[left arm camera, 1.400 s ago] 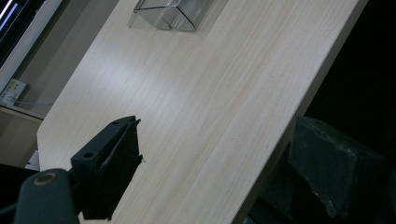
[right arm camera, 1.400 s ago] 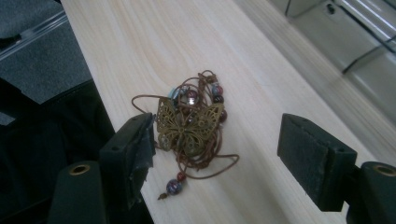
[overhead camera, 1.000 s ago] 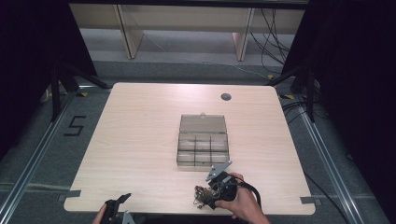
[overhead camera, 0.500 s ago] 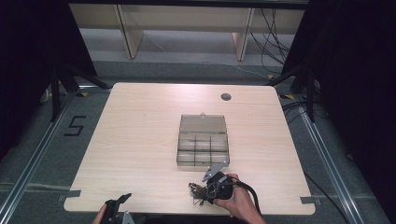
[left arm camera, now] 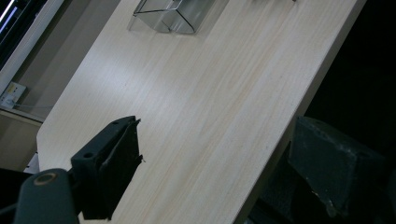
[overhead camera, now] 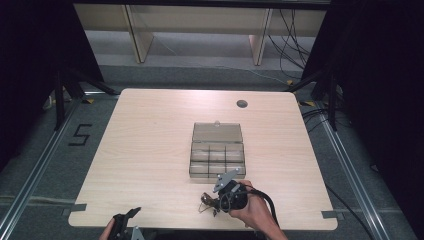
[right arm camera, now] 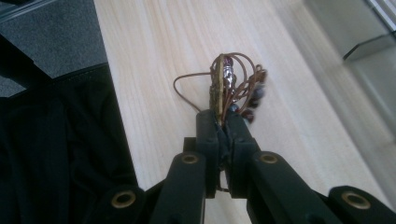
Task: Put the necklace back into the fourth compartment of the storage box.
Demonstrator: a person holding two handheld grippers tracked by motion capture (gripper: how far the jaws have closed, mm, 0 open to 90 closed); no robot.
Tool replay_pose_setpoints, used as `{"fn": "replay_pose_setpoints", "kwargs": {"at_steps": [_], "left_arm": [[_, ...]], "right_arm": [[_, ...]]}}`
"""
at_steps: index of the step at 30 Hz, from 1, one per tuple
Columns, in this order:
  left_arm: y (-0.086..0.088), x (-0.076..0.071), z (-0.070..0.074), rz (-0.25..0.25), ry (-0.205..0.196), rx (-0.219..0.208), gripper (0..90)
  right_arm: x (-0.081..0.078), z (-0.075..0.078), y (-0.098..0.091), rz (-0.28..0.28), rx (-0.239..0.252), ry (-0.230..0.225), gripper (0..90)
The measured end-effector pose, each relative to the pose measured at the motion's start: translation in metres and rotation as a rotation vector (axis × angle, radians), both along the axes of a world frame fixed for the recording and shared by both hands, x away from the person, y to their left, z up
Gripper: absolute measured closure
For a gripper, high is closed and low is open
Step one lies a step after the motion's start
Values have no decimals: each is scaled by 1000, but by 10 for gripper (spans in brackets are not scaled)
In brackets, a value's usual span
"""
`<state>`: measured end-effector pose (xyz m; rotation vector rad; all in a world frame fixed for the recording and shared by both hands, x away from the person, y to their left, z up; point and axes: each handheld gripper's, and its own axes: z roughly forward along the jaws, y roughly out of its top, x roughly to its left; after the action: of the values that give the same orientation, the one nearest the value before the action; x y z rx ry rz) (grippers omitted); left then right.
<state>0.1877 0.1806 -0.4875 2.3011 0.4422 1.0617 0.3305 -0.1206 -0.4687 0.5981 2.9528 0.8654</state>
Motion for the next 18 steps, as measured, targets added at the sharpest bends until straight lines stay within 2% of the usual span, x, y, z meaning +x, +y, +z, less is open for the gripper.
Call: {"fn": "replay_pose_setpoints", "kwargs": {"at_steps": [1, 2, 4, 5, 6, 11, 14, 15, 17, 18], "left_arm": [[0, 0, 0, 0, 0, 0, 157], [0, 1, -1, -10, 14, -19, 157], [0, 0, -1, 3, 2, -19, 157], [-1, 0, -1, -2, 14, -18, 157], [0, 0, 0, 1, 15, 4, 157], [-1, 1, -1, -10, 24, 2, 157], [-1, 0, -1, 1, 15, -3, 157], [-1, 0, -1, 1, 14, -4, 157], [-1, 0, -1, -1, 12, -1, 157], [-1, 0, -1, -1, 12, -1, 157]], "right_arm": [[0, 0, 0, 0, 0, 0, 871], [2, 6, 1, 17, 2, -6, 871], [4, 15, 0, 26, -2, -21, 871], [6, 19, 1, 29, 1, -33, 871], [6, 23, 1, 28, -1, -32, 871], [11, 38, 2, 34, -10, -36, 871], [15, 45, 3, 32, -15, -6, 871], [15, 48, 3, 11, -21, 9, 871], [20, 50, 5, 28, -25, 3, 871], [20, 52, 5, 16, -34, 9, 871]]}}
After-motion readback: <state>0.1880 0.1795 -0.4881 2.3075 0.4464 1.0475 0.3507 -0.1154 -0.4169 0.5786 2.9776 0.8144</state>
